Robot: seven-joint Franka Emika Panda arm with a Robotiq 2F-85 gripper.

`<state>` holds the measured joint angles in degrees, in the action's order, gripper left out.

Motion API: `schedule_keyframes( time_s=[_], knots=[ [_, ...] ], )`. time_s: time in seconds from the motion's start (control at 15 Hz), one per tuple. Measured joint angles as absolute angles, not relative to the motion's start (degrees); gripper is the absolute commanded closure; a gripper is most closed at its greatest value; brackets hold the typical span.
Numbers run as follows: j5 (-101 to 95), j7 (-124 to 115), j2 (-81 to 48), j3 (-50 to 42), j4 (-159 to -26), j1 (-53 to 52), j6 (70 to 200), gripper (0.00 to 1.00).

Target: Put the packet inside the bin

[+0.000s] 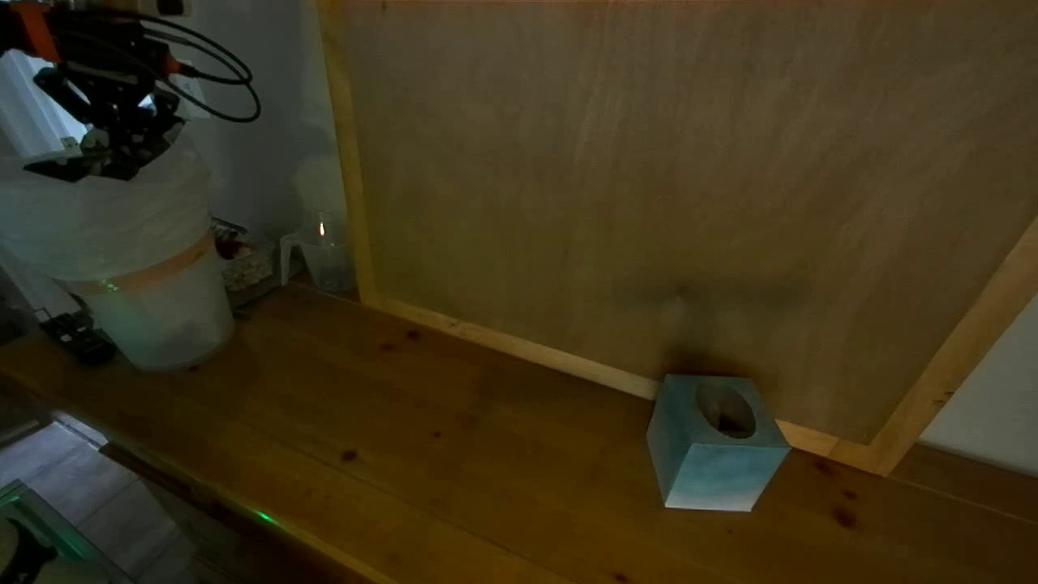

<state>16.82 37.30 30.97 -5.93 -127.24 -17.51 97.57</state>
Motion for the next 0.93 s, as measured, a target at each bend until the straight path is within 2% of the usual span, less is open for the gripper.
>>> schedule_keyframes(
  time_s=[0.93],
  knots=[
    [13.90,35.65,23.01,0.95,-125.49,-14.64,95.84,0.98]
  ],
)
